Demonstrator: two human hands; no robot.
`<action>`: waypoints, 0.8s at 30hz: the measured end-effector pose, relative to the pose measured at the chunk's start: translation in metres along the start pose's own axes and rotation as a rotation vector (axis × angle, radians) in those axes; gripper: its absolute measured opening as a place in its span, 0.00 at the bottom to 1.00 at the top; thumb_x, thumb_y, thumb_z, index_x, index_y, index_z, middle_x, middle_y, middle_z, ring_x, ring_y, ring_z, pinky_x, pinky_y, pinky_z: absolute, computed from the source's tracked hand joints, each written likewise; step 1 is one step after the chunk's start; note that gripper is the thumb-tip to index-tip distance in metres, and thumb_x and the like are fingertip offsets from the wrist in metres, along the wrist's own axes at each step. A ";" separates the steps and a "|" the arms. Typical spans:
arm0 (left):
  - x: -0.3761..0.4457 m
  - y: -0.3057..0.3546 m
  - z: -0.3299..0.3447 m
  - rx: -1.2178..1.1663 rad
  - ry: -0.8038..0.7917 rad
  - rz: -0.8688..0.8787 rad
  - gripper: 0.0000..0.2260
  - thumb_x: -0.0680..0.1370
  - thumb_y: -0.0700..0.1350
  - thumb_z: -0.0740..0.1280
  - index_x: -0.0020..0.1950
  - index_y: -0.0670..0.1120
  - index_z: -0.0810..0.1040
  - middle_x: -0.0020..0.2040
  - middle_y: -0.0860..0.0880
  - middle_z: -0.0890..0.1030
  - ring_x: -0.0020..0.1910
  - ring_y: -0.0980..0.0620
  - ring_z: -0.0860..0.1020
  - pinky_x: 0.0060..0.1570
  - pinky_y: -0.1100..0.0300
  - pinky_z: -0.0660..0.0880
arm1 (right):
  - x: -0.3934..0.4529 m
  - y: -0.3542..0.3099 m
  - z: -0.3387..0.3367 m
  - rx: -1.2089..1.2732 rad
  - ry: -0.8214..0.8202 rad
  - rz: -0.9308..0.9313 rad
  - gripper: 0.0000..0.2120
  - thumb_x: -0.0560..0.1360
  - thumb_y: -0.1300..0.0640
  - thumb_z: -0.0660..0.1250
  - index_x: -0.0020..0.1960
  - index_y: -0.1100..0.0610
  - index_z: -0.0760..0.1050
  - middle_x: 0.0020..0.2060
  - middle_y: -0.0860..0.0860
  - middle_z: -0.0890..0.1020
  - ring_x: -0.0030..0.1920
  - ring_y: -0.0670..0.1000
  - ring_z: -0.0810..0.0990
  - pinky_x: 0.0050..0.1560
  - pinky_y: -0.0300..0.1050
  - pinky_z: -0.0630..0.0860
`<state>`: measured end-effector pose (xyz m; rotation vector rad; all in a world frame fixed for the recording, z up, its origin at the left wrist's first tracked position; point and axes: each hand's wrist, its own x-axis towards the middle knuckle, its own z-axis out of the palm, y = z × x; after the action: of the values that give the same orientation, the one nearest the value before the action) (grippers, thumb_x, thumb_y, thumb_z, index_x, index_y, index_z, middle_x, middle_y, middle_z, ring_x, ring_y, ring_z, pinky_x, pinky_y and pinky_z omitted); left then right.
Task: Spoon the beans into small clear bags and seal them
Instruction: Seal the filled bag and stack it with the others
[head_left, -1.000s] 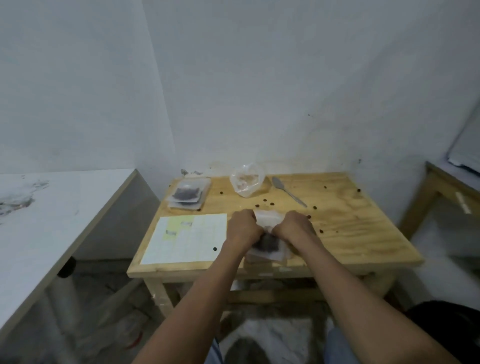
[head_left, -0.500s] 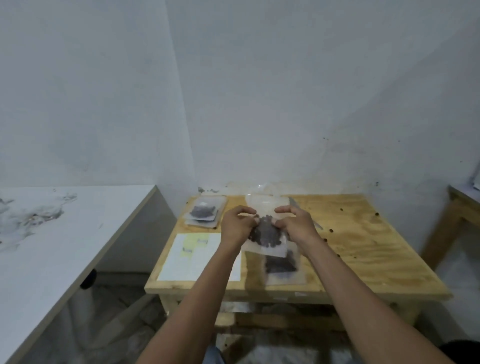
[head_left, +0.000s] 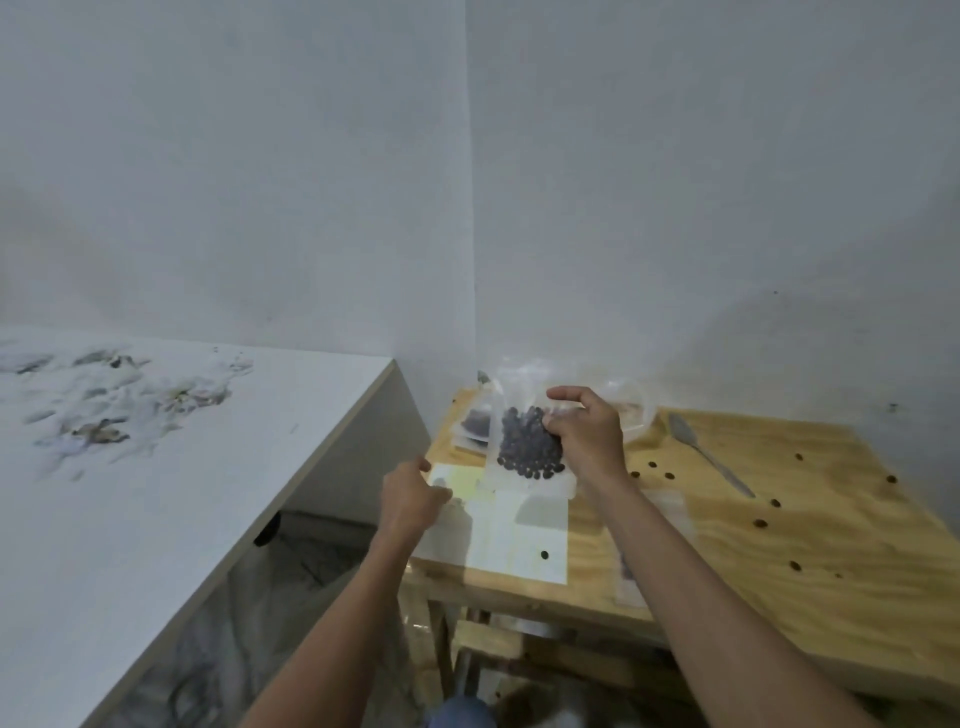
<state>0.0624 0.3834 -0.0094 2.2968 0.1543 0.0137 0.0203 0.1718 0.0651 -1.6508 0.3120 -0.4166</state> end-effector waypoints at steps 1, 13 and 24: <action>0.001 -0.001 0.003 -0.004 0.001 -0.007 0.24 0.75 0.44 0.77 0.68 0.43 0.75 0.63 0.43 0.79 0.41 0.55 0.78 0.33 0.64 0.72 | 0.001 0.000 0.003 -0.006 -0.005 0.001 0.15 0.75 0.66 0.68 0.50 0.46 0.81 0.40 0.55 0.81 0.39 0.52 0.77 0.36 0.45 0.72; 0.002 0.012 0.017 0.088 0.052 -0.051 0.21 0.76 0.39 0.72 0.69 0.46 0.75 0.62 0.45 0.81 0.55 0.45 0.82 0.52 0.52 0.79 | 0.008 0.010 0.014 -0.026 -0.040 -0.018 0.14 0.75 0.65 0.68 0.53 0.47 0.81 0.51 0.55 0.83 0.40 0.51 0.77 0.36 0.44 0.74; -0.025 0.093 0.011 -1.020 0.124 0.142 0.17 0.73 0.32 0.75 0.59 0.43 0.77 0.34 0.49 0.83 0.38 0.56 0.82 0.42 0.69 0.76 | 0.009 0.017 0.009 0.026 -0.025 -0.036 0.16 0.74 0.66 0.69 0.53 0.46 0.81 0.51 0.55 0.83 0.45 0.55 0.84 0.44 0.53 0.83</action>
<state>0.0487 0.3110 0.0528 1.2817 0.0273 0.2499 0.0334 0.1740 0.0483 -1.6373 0.2577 -0.4257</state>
